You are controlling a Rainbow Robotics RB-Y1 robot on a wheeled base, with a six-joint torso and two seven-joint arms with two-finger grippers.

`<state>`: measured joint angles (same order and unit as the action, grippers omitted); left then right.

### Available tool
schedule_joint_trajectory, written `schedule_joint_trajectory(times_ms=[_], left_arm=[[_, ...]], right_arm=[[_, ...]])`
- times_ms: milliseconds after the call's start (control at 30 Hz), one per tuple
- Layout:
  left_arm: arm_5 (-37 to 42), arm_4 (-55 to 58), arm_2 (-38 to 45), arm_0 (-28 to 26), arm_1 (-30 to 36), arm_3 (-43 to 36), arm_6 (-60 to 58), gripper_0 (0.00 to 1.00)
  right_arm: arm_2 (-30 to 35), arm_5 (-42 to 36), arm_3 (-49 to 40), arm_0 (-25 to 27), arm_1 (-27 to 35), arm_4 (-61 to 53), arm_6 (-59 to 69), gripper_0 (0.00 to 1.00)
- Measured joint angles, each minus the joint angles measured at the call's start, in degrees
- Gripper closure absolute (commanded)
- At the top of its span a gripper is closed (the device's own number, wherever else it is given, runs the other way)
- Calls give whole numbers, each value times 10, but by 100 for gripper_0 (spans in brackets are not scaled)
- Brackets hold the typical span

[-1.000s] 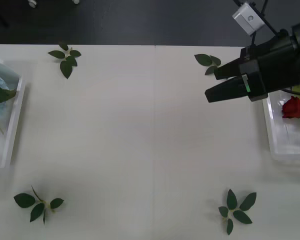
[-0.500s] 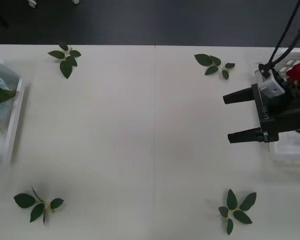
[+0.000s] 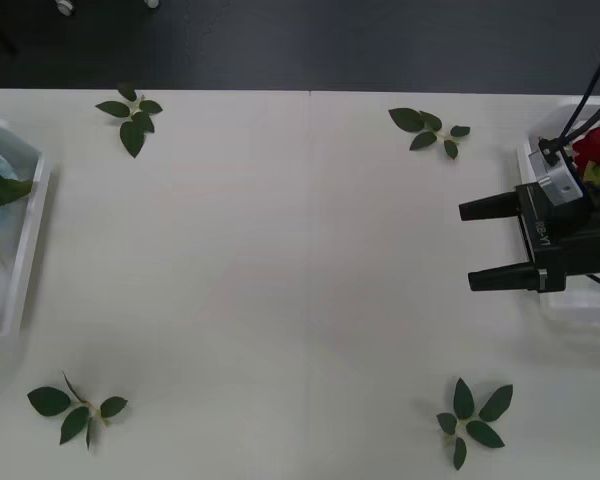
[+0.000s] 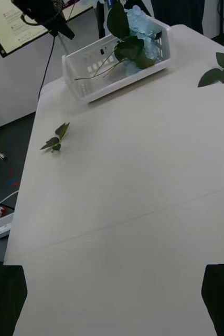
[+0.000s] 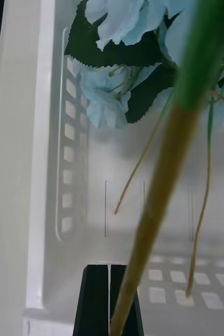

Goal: Put the red flowers into the right box and the blue flowers into the left box

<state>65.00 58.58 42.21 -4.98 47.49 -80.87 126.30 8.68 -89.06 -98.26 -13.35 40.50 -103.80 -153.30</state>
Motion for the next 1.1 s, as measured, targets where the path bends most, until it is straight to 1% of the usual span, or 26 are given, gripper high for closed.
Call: schedule_joint_trajectory(times_ms=[233,400,467,567,600,667,700,733,767,800,833,933,1033,1100], left_arm=[[0,-74,-41,73,0,63,0,100],[0,-122,-54,126,0,130,0,99],[0,-129,-55,140,0,150,0,99],[0,-131,-55,144,0,163,-1,97],[0,-131,-55,144,0,164,-1,95],[0,-128,-55,143,0,164,-1,86],[0,-123,-55,143,0,164,-1,74],[0,-118,-56,143,0,164,-1,59],[0,-113,-59,143,0,164,-1,53],[0,-110,-64,143,0,164,-1,41],[0,-107,-71,143,0,164,-1,32],[0,-87,-90,143,0,164,-1,23],[0,-59,-96,143,0,162,-1,19],[0,-43,-96,137,0,146,-1,13]], right_arm=[[0,0,7,0,0,0,0,2],[0,1,7,0,0,0,0,1],[0,1,7,0,0,0,0,2],[0,1,7,0,0,0,0,2],[0,1,7,0,0,0,0,2],[0,1,7,0,0,0,0,1],[0,1,7,0,0,0,0,2],[0,1,7,0,0,0,0,2],[0,1,7,0,0,0,0,2],[0,1,7,0,0,0,0,2],[0,1,7,0,0,0,0,1],[0,1,7,0,0,0,0,2],[0,1,7,0,0,0,0,2],[0,1,7,0,0,0,0,2]])
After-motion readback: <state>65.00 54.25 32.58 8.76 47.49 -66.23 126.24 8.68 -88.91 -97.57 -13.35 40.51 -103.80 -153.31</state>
